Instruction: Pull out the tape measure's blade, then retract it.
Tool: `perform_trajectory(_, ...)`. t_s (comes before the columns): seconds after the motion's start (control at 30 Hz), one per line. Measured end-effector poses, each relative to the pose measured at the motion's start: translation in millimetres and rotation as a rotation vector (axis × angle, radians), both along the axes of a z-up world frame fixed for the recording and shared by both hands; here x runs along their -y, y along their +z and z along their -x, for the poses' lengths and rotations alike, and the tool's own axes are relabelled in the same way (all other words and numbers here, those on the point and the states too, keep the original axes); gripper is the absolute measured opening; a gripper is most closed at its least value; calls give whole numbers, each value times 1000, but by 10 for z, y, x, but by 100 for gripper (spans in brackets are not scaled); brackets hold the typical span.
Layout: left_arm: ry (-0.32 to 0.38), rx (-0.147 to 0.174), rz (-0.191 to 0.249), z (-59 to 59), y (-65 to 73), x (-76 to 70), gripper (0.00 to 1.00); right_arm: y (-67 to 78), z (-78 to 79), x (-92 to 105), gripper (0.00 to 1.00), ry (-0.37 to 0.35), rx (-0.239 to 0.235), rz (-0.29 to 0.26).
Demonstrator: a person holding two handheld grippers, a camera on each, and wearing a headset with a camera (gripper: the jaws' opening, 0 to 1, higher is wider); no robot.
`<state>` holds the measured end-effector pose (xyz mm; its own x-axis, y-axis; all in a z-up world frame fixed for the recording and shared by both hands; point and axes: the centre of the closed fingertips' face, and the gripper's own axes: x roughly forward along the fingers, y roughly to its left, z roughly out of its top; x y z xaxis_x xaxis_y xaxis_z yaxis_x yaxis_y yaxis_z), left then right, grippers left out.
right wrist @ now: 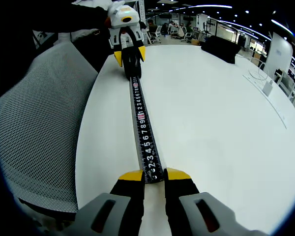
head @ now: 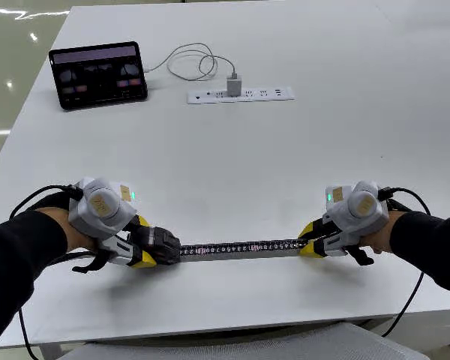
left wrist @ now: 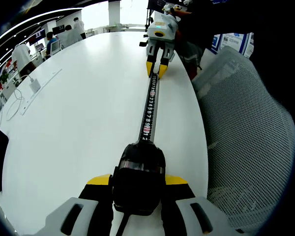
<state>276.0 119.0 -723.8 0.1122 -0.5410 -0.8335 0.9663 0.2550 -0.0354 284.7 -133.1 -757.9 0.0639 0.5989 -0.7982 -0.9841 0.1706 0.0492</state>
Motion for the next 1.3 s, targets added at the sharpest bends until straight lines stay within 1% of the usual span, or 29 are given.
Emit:
perform_trajectory(0.03,-5,9,14,4,2,7,34,1,6,-4,11,5,3,2)
perform_trajectory(0.17,8,19,43,-4,10,12,34,3,11,-7,11,21,12,14)
perform_trajectory(0.27,20,25,46,-9,11,25,34,6,18,-13,12,19,14,19)
perform_trajectory(0.33,27,29,44,-14,12,22,34,11,17,-13,12,-2,2,6)
perform_trajectory(0.47,37,37,29,-24,-6,-14,33,10,15,-13,12,-2,11,6)
perform_trajectory(0.53,44,35,35,-25,-4,-14,33,7,11,-15,12,4,19,14)
perform_trajectory(0.63,45,42,45,-26,5,-16,33,9,17,-20,12,7,24,18)
perform_trajectory(0.77,78,20,57,-39,8,-36,34,16,1,-33,14,10,40,26)
perform_trajectory(0.8,104,4,62,-43,14,-44,35,24,-3,-46,16,5,38,23)
perform_trajectory(0.83,122,-11,69,-44,22,-45,39,27,-6,-54,17,4,35,22)
perform_trajectory(0.87,127,-9,73,-70,38,-55,42,37,-14,-63,18,4,34,18)
perform_trajectory(0.9,134,0,76,-89,50,-61,46,43,-25,-67,18,3,34,18)
perform_trajectory(0.93,148,1,75,-106,58,-72,52,46,-44,-66,21,-2,36,23)
perform_trajectory(0.97,168,-24,75,-97,59,-82,57,54,-61,-70,24,-9,36,25)
perform_trajectory(1.0,174,-37,73,-94,61,-88,61,59,-65,-73,26,-10,37,26)
perform_trajectory(1.1,194,-33,67,-125,61,-118,69,56,-57,-52,30,-2,36,51)
perform_trajectory(1.13,204,-34,68,-131,61,-123,74,50,-51,-46,32,-1,35,56)
perform_trajectory(1.2,231,-49,59,-129,45,-144,80,43,-30,-40,34,3,30,63)
perform_trajectory(1.3,255,-54,62,-118,47,-150,89,34,7,-34,34,10,28,70)
